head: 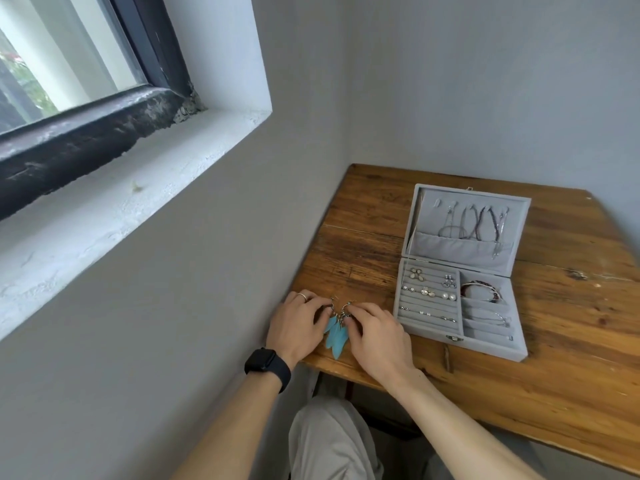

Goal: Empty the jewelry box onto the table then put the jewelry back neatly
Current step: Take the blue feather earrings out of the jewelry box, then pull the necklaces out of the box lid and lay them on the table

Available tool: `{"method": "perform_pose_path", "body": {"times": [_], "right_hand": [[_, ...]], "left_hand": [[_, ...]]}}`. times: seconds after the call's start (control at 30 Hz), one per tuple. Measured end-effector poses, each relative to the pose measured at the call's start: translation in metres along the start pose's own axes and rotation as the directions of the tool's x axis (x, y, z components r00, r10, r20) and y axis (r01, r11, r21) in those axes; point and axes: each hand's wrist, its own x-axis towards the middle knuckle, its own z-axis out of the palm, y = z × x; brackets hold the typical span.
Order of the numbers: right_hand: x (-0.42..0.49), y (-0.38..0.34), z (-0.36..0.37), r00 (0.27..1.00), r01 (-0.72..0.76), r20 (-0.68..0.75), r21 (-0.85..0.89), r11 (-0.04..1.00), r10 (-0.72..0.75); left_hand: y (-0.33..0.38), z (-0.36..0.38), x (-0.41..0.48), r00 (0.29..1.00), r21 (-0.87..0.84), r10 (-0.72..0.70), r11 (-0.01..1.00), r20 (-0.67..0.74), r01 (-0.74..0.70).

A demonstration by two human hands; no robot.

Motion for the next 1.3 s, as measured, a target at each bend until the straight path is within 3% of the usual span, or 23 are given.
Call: {"method": "perform_pose_path", "body": {"times": [0.23, 0.4, 0.67, 0.8, 0.97, 1.17, 1.3], "right_hand": [[-0.007, 0.008, -0.024, 0.992, 0.124, -0.008, 0.143, 0.982, -0.125], [-0.021, 0.029, -0.058, 0.971, 0.211, -0.13, 0.087, 0.974, -0.199], [-0.008, 0.086, -0.112, 0.973, 0.113, -0.208, 0.047, 0.993, -0.101], [0.017, 0.111, -0.139, 0.968, 0.076, -0.24, 0.002, 0.997, -0.073], [0.058, 0.135, -0.162, 0.957, 0.065, -0.278, -0.076, 0.995, -0.084], [0.11, 0.151, -0.168, 0.923, 0.145, -0.313, -0.259, 0.955, -0.224], [0.139, 0.154, -0.167, 0.928, 0.22, -0.201, -0.388, 0.895, -0.315]], "left_hand": [[0.011, -0.01, -0.004, 1.0, 0.033, -0.007, 0.999, 0.012, 0.006], [0.026, -0.017, -0.007, 0.998, 0.086, 0.055, 0.995, 0.015, -0.056], [0.086, -0.023, 0.029, 0.985, 0.054, 0.175, 0.983, 0.005, -0.175], [0.126, -0.022, 0.067, 0.974, 0.049, 0.226, 0.973, -0.032, -0.224], [0.161, -0.021, 0.123, 0.984, -0.05, 0.17, 0.984, -0.061, -0.173], [0.173, -0.014, 0.179, 0.995, -0.196, 0.094, 0.977, 0.031, -0.086], [0.175, -0.01, 0.203, 0.987, -0.239, 0.118, 0.967, 0.112, -0.088]]}}
